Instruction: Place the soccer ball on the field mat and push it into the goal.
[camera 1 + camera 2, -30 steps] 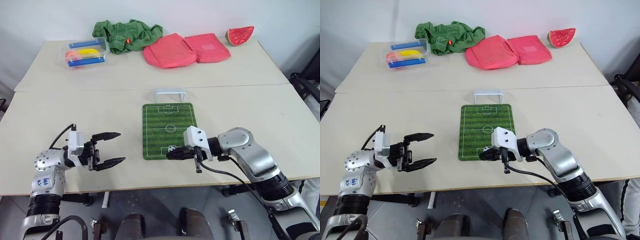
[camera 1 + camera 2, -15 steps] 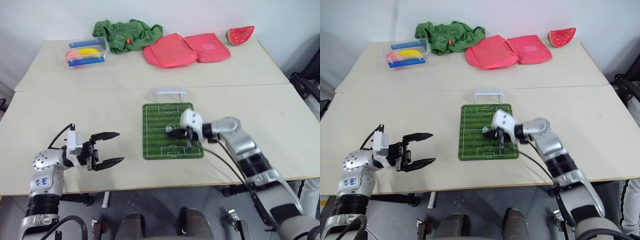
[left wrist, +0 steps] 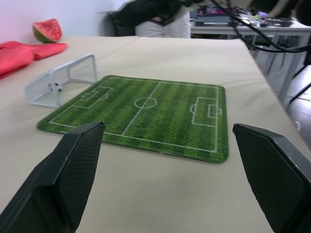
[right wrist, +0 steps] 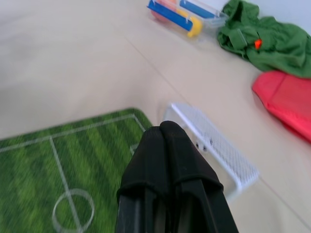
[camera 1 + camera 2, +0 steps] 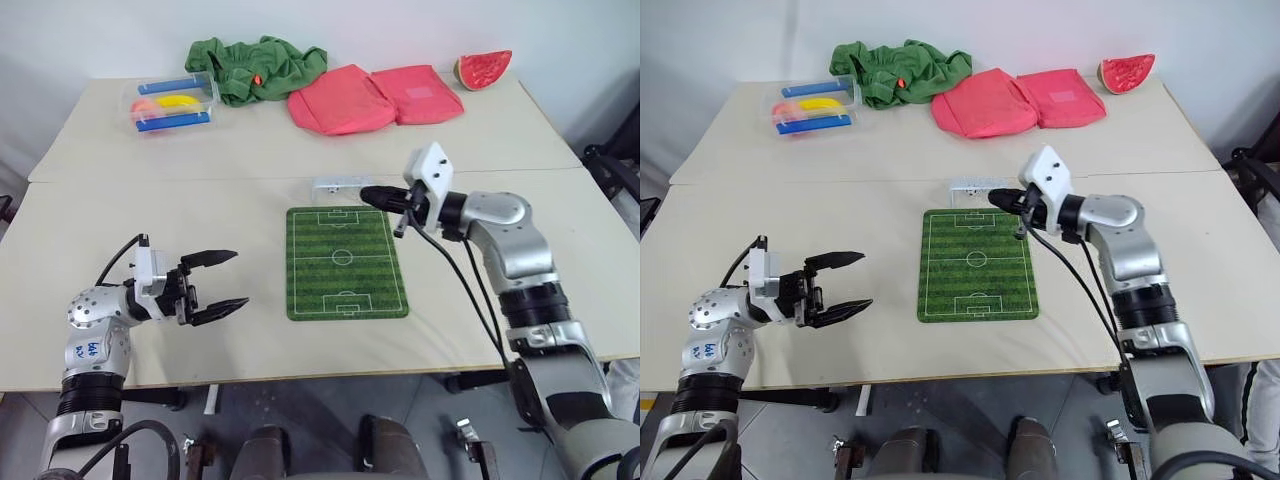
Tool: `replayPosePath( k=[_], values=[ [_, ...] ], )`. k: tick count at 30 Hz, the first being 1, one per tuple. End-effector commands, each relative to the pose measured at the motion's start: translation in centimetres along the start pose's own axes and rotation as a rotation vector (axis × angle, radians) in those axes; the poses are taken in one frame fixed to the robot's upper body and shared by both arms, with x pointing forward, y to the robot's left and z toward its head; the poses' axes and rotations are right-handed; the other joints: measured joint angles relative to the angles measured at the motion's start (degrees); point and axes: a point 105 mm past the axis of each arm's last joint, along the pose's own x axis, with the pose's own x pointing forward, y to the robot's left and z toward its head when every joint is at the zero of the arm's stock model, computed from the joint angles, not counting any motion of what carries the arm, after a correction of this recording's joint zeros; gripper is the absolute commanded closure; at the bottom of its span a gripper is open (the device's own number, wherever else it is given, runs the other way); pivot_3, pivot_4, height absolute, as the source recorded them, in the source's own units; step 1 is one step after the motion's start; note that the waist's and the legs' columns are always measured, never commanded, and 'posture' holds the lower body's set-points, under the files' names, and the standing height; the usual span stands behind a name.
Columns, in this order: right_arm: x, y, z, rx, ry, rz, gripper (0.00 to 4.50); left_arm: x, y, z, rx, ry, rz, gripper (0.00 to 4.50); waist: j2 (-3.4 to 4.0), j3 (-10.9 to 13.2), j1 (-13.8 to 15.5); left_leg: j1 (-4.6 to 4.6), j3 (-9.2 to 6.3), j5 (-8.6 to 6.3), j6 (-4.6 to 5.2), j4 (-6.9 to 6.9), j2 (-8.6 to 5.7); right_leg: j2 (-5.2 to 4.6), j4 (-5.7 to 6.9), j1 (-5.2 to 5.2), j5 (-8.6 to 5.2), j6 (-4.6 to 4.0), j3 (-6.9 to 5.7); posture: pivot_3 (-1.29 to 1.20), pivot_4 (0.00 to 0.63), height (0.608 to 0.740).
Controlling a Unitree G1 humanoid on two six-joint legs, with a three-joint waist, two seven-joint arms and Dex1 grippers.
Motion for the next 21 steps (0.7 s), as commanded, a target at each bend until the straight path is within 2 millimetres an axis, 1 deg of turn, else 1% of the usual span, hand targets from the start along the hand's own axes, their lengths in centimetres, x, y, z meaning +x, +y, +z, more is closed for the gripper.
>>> replayPosePath(
  k=[1, 4, 5, 7, 9, 10, 12, 13, 16, 18, 20, 21],
  values=[
    [-2.4, 0.7, 0.2, -0.013, -0.027, 0.069, 3.92, -0.8, 2.1, 0.8, -0.017, -0.025, 0.149, 0.0, 0.0, 0.0, 0.0, 0.0, 0.0, 0.0, 0.0, 0.0, 0.0, 0.0, 0.0, 0.0, 0.0, 0.0, 0.0, 0.0, 0.15, 0.74],
    [-5.2, 0.6, -2.9, 0.006, 0.054, 0.1, 2.97, -2.4, 3.6, 1.4, -0.016, -0.059, 0.297, 0.0, -0.01, 0.0, 0.0, 0.0, 0.02, -0.01, 0.01, 0.0, 0.0, 0.0, -0.02, 0.0, 0.0, 0.0, 0.01, 0.0, 0.15, 0.74],
    [-5.9, 0.6, -3.6, 0.016, 0.073, 0.108, 2.6, -2.9, 3.8, 1.4, -0.02, -0.057, 0.327, 0.0, -0.02, 0.0, 0.0, 0.0, 0.04, -0.01, 0.01, 0.0, 0.0, 0.0, -0.03, 0.01, 0.0, 0.0, 0.02, 0.0, 0.15, 0.74],
    [-6.8, 0.6, -4.5, 0.053, 0.099, 0.132, 1.88, -3.5, 4.0, 1.4, -0.025, -0.054, 0.357, 0.0, -0.02, 0.0, 0.0, 0.01, 0.05, -0.01, 0.02, 0.0, 0.0, 0.0, -0.03, 0.0, 0.0, 0.0, 0.02, 0.0, 0.15, 0.74],
    [-8.8, 0.4, -6.0, 0.074, 0.125, 0.14, 1.21, -5.0, 4.2, 1.4, -0.045, -0.042, 0.445, 0.0, -0.01, 0.0, -0.3, 0.07, 0.11, -0.01, 0.02, -0.01, 0.02, 0.0, -0.03, 0.01, 0.0, 0.0, 0.05, 0.0, 0.15, 0.74],
    [-9.8, 0.5, -6.5, 0.107, 0.116, 0.151, 0.88, -5.9, 4.0, 2.1, -0.046, -0.083, 0.468, 0.0, -0.02, 0.0, -0.4, 0.09, 0.12, -0.01, 0.02, -0.02, 0.02, 0.0, -0.03, 0.01, 0.0, 0.0, 0.06, 0.0, 0.15, 0.74],
    [-11.0, 0.3, -7.1, 0.133, 0.103, 0.149, 0.16, -6.8, 3.6, 2.7, -0.062, -0.121, 0.484, 0.0, -0.03, 0.0, -0.3, 0.1, 0.14, -0.01, 0.02, -0.06, 0.05, 0.0, -0.06, 0.01, 0.0, 0.0, 0.05, 0.0, 0.15, 0.74],
    [-11.5, 0.1, -7.5, 0.138, 0.106, 0.142, 0.07, -7.2, 3.2, 2.5, -0.081, -0.102, 0.478, 0.0, -0.03, 0.0, -0.2, 0.09, 0.14, -0.01, 0.02, -0.06, 0.05, 0.0, -0.06, 0.01, 0.0, 0.0, 0.05, 0.0, 0.15, 0.74],
    [-12.8, -0.4, -8.2, 0.156, 0.112, 0.11, 0.07, -8.1, 1.9, 1.9, -0.104, -0.04, 0.462, 0.0, -0.02, 0.0, -0.1, 0.09, 0.15, -0.01, 0.01, -0.03, 0.07, 0.02, -0.06, 0.02, 0.0, 0.0, 0.06, 0.0, 0.15, 0.74],
    [-13.9, -0.9, -8.2, 0.186, 0.082, 0.081, 0.07, -9.1, 0.9, 1.8, -0.13, -0.01, 0.449, 0.0, -0.01, 0.0, -0.1, 0.09, 0.17, -0.01, 0.01, 0.06, 0.08, 0.02, -0.05, 0.03, 0.0, 0.0, 0.07, 0.0, 0.15, 0.74],
    [-14.5, -1.3, -8.4, 0.182, 0.102, 0.067, 0.07, -9.8, 0.8, 1.7, -0.154, 0.018, 0.458, 0.0, -0.01, 0.0, 0.0, 0.1, 0.18, -0.02, 0.01, 0.08, 0.09, 0.02, -0.05, 0.05, 0.0, 0.0, 0.09, 0.0, 0.15, 0.74],
    [-14.7, -1.8, -8.5, 0.175, 0.118, 0.031, 0.07, -10.3, 1.2, 1.8, -0.131, 0.037, 0.482, 0.0, -0.01, 0.0, 0.1, 0.1, 0.18, -0.02, 0.01, 0.1, 0.11, 0.03, -0.02, 0.05, 0.0, 0.0, 0.09, 0.0, 0.15, 0.74]
  ],
)
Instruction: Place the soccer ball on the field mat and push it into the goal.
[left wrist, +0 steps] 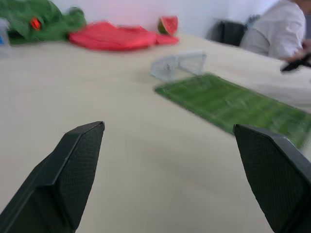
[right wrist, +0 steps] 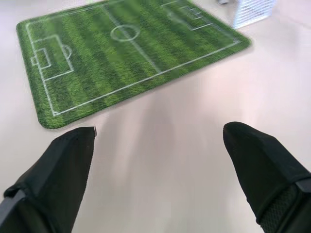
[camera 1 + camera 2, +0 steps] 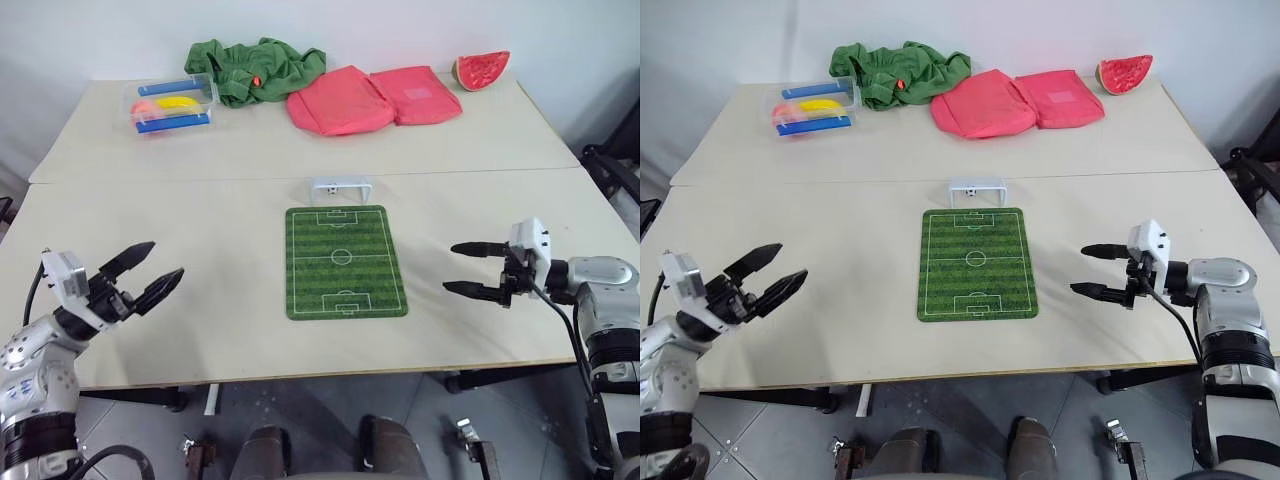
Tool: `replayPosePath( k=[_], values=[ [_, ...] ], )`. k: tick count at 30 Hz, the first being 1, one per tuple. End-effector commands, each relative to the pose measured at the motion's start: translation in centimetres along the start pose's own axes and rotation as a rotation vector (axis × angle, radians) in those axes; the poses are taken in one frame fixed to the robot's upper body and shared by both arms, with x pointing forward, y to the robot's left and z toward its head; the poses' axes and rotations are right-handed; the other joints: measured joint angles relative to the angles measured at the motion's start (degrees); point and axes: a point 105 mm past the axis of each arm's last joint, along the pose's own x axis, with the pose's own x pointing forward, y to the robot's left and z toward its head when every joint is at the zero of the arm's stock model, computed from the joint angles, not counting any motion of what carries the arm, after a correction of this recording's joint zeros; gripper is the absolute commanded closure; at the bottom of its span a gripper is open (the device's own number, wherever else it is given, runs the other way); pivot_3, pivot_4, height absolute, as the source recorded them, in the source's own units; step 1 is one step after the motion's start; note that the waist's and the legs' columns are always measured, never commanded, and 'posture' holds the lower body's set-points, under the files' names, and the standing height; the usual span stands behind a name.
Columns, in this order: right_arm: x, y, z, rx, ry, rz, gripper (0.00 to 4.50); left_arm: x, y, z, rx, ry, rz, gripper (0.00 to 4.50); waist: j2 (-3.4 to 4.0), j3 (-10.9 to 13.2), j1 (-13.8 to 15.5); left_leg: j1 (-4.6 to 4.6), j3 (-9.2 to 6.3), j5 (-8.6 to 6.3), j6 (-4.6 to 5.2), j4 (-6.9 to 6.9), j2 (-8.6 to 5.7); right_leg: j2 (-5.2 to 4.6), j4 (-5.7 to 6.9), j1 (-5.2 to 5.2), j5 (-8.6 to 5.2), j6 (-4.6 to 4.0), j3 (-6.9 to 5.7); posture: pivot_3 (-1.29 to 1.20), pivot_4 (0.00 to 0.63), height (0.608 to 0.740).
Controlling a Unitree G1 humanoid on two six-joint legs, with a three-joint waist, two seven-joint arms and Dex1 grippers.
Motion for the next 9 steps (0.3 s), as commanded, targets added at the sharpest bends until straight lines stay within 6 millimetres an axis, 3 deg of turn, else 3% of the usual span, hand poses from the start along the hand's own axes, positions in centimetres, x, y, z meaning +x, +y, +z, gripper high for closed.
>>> replayPosePath(
  k=[1, 4, 9],
  values=[
    [-1.8, -1.5, 1.0, -0.045, -0.009, -0.085, 0.07, -1.0, 1.3, 1.8, 0.073, -0.01, 0.051, 0.0, 0.01, 0.0, 0.1, 0.0, 0.0, 0.0, 0.0, 0.01, 0.02, 0.02, 0.0, 0.0, 0.0, 0.0, 0.0, 0.0, 0.15, 0.74],
    [-2.2, -2.1, 0.9, -0.036, -0.017, -0.136, 0.07, -1.0, 2.2, 2.5, 0.092, -0.026, 0.097, 0.0, 0.01, 0.0, 0.0, 0.0, 0.0, 0.0, -0.01, 0.08, 0.03, 0.03, 0.02, 0.02, 0.0, -0.02, 0.01, 0.0, 0.15, 0.74],
    [-2.2, -2.5, 0.7, -0.035, -0.038, -0.207, 0.07, -0.5, 2.0, 2.7, 0.122, -0.031, 0.07, 0.0, 0.02, 0.0, 0.0, -0.01, 0.0, -0.06, -0.09, 0.05, 0.11, 0.12, -0.01, 0.01, 0.01, -0.02, 0.0, 0.0, 0.15, 0.74]
  ],
)
